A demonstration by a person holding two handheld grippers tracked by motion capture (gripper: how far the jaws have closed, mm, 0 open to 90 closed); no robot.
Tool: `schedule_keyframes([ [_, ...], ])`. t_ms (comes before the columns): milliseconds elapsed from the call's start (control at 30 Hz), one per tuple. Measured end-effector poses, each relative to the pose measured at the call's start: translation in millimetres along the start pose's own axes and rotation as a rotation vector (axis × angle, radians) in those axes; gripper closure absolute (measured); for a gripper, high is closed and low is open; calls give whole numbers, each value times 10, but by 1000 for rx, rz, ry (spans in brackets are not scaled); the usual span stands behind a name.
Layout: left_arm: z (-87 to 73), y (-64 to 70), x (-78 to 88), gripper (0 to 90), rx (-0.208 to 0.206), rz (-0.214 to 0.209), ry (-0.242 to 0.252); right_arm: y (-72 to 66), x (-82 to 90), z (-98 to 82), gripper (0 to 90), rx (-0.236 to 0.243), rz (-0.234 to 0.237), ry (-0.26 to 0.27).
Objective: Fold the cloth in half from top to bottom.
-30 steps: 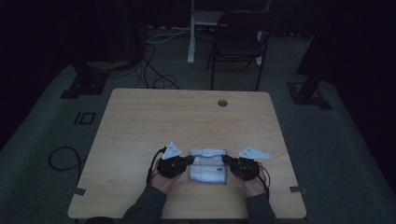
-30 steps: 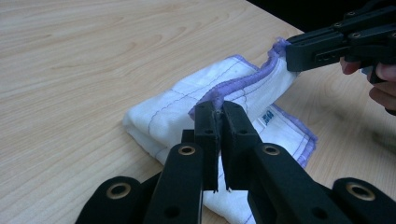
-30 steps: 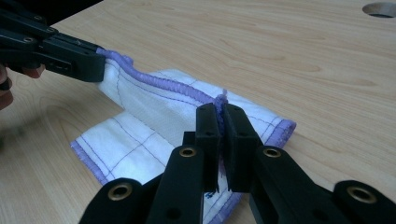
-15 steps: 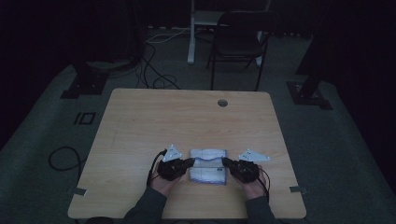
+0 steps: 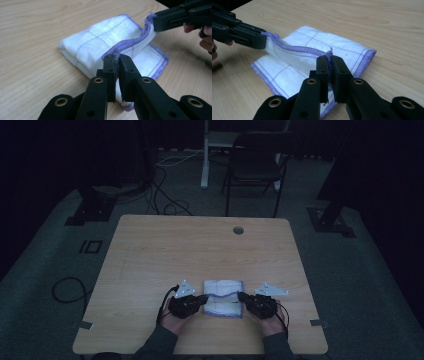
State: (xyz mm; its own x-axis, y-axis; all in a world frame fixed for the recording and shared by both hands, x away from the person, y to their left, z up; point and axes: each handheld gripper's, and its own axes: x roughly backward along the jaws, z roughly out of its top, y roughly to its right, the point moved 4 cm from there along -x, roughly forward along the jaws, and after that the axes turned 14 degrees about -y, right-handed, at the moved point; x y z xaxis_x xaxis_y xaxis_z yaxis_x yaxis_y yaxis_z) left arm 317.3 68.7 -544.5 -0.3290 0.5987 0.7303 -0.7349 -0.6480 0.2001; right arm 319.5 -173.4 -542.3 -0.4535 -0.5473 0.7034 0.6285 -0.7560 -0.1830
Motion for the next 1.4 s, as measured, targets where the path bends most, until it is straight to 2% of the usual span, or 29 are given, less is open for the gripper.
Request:
schedule_keyframes([
  [200, -57, 23, 10, 808, 1, -8, -19, -21, 8, -38, 837, 4, 6, -13],
  [400, -97, 70, 54, 764, -6, -12, -22, -4, 56, -54, 759, -4, 12, 5],
  [567, -112, 93, 130, 738, -4, -17, -4, 26, 97, -52, 706, -15, 3, 27],
  [800, -57, 51, 231, 729, 3, -5, 39, 84, 147, -45, 676, -39, -15, 52],
  [967, -22, 14, 129, 728, 10, 2, 22, 111, 154, -51, 674, -47, -19, 54],
  [1133, -77, 13, 3, 722, 4, 4, -15, 152, 157, -58, 674, -54, -25, 52],
  [1267, -127, 1, -18, 719, 3, 13, -29, 210, 162, -67, 674, -62, -33, 52],
  [1400, -150, -18, 2, 715, 5, 19, -22, 285, 145, -79, 674, -71, -48, 40],
])
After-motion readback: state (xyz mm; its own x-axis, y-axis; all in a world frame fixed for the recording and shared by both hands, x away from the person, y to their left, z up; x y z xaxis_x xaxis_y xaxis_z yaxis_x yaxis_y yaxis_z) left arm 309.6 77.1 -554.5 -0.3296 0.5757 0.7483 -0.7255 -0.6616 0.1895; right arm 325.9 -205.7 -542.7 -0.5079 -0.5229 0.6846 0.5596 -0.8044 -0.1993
